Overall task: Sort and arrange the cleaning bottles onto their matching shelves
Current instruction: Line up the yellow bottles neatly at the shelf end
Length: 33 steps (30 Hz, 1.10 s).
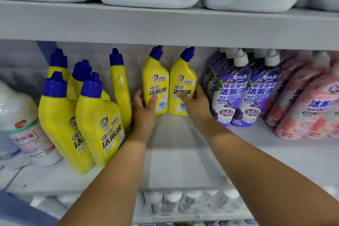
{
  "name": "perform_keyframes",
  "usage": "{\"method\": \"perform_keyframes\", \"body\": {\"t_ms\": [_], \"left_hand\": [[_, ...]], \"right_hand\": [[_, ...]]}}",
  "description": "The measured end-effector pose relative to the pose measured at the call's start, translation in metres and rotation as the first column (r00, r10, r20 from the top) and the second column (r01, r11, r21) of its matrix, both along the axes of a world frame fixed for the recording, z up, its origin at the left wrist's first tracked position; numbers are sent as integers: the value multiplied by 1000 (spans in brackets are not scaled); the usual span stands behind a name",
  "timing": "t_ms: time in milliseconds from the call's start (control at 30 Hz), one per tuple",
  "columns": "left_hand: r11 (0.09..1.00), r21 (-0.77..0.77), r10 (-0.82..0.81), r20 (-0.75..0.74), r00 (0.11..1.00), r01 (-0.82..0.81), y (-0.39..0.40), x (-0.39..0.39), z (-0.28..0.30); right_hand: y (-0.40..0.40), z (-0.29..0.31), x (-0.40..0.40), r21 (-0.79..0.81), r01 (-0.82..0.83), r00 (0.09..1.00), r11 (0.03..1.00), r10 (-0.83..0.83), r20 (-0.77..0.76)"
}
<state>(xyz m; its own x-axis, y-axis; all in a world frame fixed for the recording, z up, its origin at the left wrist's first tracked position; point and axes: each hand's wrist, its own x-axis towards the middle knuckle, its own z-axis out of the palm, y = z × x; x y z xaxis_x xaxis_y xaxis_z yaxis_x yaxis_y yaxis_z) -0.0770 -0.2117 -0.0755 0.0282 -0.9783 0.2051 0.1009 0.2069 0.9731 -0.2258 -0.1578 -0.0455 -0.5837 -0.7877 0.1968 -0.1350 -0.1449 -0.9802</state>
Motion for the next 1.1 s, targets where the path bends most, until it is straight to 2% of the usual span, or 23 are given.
{"method": "perform_keyframes", "body": {"t_ms": [233, 667, 867, 1000, 1100], "left_hand": [[999, 24, 40, 147, 988, -44, -14, -7, -4], [1000, 4, 29, 184, 982, -30, -19, -11, -10], [999, 26, 24, 191, 981, -29, -16, -12, -15], [997, 67, 15, 223, 975, -30, 8, -7, -3], [993, 114, -19, 208, 978, -5, 64, 16, 3]], "right_hand": [[-11, -3, -6, 19, -36, 999, 999, 36, -11], [-20, -10, -12, 89, 38, 993, 995, -28, -112], [-14, -9, -2, 69, 75, 985, 995, -63, -159], [3, -7, 15, 27, 171, 959, 985, -160, -235], [28, -3, 38, 2, 177, 956, 984, -172, -238]]}}
